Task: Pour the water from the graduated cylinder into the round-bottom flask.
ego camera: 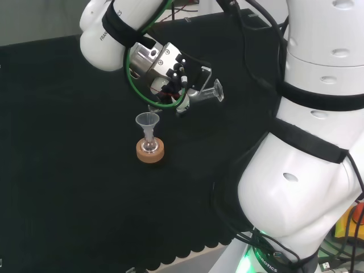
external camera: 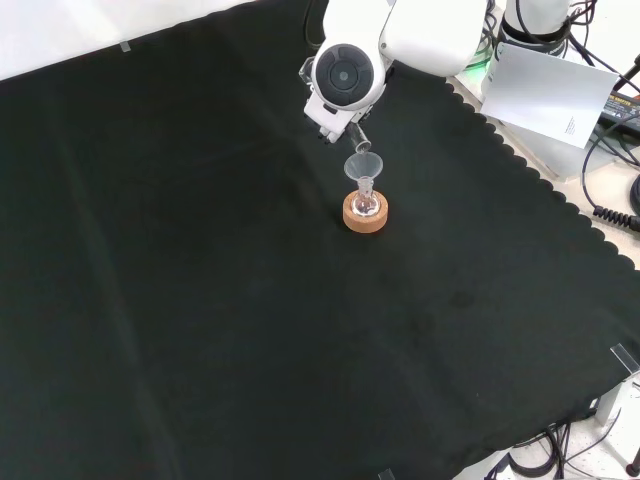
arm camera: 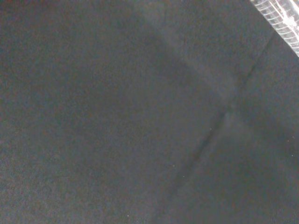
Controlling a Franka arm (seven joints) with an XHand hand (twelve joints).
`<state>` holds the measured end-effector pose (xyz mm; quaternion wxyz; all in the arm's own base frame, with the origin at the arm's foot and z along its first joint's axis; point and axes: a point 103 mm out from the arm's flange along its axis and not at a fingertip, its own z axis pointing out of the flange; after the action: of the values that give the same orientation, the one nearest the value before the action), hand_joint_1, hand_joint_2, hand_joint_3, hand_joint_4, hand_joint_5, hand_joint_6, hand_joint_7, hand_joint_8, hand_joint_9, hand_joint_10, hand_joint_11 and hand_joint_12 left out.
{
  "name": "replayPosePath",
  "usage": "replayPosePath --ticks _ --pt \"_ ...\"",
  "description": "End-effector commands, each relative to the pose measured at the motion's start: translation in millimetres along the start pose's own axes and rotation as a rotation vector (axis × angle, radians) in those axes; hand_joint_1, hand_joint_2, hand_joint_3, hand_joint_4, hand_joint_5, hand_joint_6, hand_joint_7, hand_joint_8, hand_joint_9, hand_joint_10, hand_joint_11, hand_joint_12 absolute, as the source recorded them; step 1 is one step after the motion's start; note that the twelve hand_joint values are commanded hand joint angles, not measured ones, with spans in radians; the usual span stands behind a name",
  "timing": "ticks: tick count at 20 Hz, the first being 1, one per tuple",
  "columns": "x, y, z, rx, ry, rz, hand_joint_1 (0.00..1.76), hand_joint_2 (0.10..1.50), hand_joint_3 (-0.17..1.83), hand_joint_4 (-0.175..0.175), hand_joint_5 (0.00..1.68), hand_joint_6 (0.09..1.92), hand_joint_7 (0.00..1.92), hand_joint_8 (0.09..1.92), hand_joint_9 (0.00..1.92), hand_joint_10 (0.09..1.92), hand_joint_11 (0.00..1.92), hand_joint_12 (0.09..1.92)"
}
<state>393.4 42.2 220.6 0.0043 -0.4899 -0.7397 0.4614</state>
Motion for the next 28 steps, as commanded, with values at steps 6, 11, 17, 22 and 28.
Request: replayPosePath --ticks 6,11,17,22,28 --pt "0.3 1.2 2.1 0.004 0.002 -0.003 1.25 1.14 0.00 -0.175 0.91 1.11 0.95 1.09 1.35 0.20 1.11 0.82" --pt "0.4 1.6 2.0 -0.003 0.004 -0.004 1.25 1.14 0.00 -0.175 0.91 1.11 0.95 1.09 1.35 0.20 1.11 0.81" --pt "1.4 1.7 1.3 -0.028 0.045 -0.009 1.25 1.14 0.00 -0.175 0.91 1.11 0.95 1.09 1.35 0.20 1.11 0.81" --pt "0.6 2.3 2.0 -0.080 0.120 -0.024 1.25 1.14 0.00 -0.175 0.91 1.11 0.95 1.09 1.35 0.20 1.11 0.81" --pt "-9.0 1.0 6.5 -0.176 0.270 -0.060 1.25 1.14 0.00 -0.175 0.91 1.11 0.95 1.09 1.35 0.19 1.11 0.81"
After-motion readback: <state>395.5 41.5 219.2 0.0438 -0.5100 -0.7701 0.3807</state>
